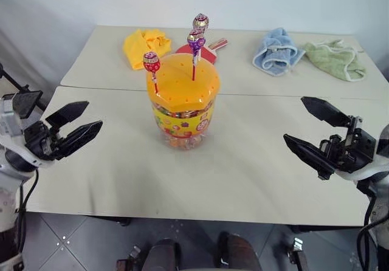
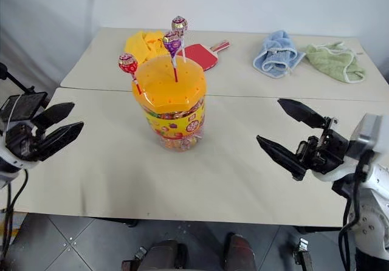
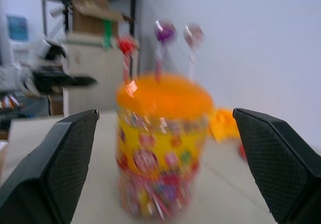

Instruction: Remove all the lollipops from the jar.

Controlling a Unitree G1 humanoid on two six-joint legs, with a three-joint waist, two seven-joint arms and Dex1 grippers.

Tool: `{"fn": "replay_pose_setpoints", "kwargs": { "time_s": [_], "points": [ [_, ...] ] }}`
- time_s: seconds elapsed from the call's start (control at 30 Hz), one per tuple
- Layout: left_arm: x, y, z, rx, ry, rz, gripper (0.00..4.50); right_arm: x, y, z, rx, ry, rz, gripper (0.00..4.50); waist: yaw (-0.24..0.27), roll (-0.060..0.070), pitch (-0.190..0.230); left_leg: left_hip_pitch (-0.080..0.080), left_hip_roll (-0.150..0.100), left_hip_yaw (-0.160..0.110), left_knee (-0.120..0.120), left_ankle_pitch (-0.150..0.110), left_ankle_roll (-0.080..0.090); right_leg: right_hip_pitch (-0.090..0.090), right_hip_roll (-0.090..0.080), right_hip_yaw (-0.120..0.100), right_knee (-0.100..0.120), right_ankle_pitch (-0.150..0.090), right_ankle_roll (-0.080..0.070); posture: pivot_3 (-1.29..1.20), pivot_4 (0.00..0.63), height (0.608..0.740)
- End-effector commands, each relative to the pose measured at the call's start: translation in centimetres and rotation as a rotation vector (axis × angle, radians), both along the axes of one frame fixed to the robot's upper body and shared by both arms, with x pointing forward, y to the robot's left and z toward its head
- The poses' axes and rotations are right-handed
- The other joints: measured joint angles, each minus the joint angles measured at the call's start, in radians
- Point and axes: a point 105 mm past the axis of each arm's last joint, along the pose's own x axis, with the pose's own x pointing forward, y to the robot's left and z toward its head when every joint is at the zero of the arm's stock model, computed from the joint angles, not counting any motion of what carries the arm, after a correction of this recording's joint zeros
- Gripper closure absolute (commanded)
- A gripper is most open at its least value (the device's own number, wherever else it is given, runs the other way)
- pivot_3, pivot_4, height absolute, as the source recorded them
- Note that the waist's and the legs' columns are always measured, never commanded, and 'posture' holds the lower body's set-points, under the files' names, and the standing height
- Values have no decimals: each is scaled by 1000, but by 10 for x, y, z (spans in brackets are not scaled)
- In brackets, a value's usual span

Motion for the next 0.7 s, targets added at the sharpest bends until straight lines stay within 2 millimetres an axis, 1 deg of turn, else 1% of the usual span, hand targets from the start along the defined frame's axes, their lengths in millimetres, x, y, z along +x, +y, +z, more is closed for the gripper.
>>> {"fn": "replay_pose_setpoints", "kwargs": {
  "time_s": [0.03,0.1,0.2,0.27,0.33,0.4,0.47,0.6,0.7],
  "points": [
    [13,-20,12,38,-34,-123,0,-13,12,12,33,-69,7,20,3,-1,-1,-1,0,1,0,0,0,0,0,0,0,0,0,0,150,740],
    [20,-28,19,33,-59,-162,0,-13,14,14,39,-76,-8,20,3,-1,-1,-1,-1,3,1,0,0,0,0,-1,0,0,0,0,150,740],
    [35,-64,38,48,-137,-300,0,-18,24,17,22,-95,27,20,5,-2,0,-2,-1,2,1,0,0,0,0,-1,0,0,0,0,150,740],
    [46,-81,45,61,-180,-331,0,-17,28,12,-18,-88,23,20,5,-3,-1,-2,-1,2,1,0,0,0,1,-2,0,0,1,0,150,740],
    [55,-92,50,62,-208,-341,0,-14,31,6,-56,-68,23,20,2,-3,-1,-2,-1,3,1,0,0,0,1,-2,-1,1,1,0,150,740],
    [52,-102,52,50,-223,-393,0,-12,31,6,-47,-65,16,20,-7,-3,-1,-2,-1,4,1,0,0,0,1,-1,-1,1,1,0,150,740],
    [47,-107,51,63,-224,-443,0,-11,31,6,-37,-73,3,20,-14,-3,-1,-2,0,5,0,0,0,-1,1,-1,-1,1,1,0,150,740],
    [47,-104,49,63,-209,-441,870,-10,32,8,-10,-77,-12,0,-11,-3,-1,-2,0,4,1,0,0,-1,2,-1,0,1,1,0,150,740],
    [46,-101,48,63,-201,-441,1867,-9,35,10,22,-79,-15,0,-7,-3,-1,-2,0,4,3,0,0,-1,2,0,0,1,1,0,150,740]
  ]
}}
